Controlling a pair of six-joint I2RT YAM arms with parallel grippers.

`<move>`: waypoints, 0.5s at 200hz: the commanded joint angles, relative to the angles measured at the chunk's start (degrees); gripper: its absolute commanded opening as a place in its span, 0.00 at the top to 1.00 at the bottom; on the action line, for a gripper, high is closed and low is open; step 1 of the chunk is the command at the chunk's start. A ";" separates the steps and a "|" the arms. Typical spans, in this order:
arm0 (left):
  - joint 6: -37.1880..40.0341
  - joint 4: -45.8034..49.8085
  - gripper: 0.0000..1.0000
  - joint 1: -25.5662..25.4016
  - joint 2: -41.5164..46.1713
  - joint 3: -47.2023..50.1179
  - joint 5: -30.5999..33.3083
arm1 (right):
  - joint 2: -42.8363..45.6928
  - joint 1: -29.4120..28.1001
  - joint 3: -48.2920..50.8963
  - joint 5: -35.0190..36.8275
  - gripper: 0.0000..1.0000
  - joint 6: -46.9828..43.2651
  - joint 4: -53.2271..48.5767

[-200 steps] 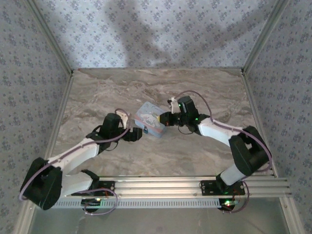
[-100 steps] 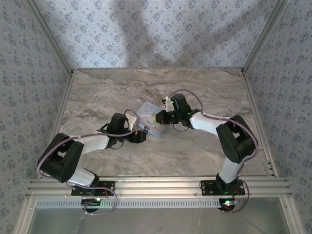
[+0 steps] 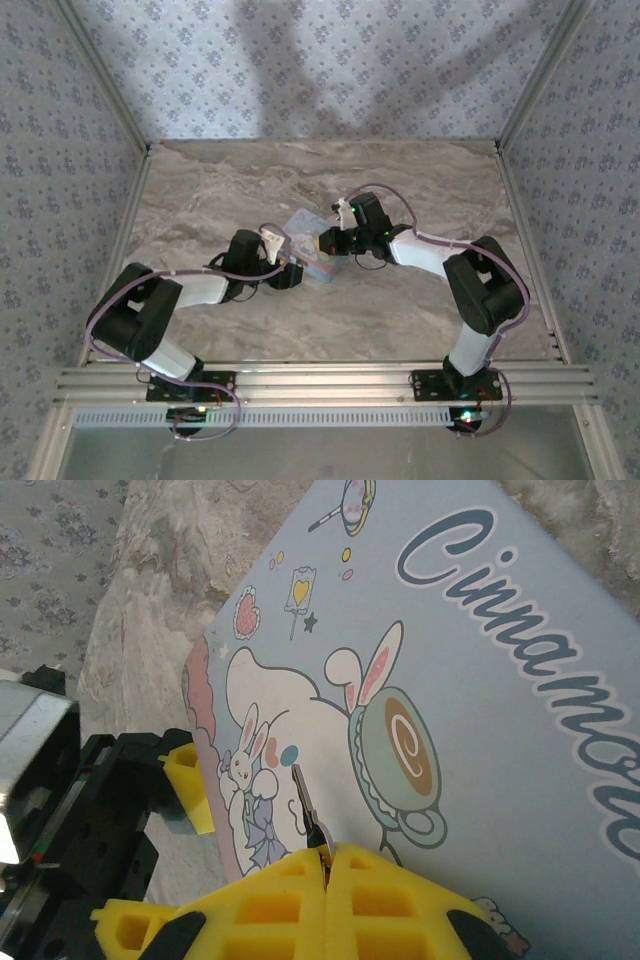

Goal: Unlock the padlock with the key

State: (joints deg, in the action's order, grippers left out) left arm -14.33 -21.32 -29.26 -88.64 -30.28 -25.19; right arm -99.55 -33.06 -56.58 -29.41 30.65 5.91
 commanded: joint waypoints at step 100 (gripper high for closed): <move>1.30 -4.65 0.49 -3.48 -7.39 -3.64 -1.18 | -1.33 -0.84 0.59 1.34 1.00 -0.95 -4.54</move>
State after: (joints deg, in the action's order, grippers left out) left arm -12.88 -24.36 -31.20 -94.32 -32.49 -24.86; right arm -99.55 -33.17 -56.58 -29.34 30.61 5.91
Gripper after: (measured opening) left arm 0.520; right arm 0.065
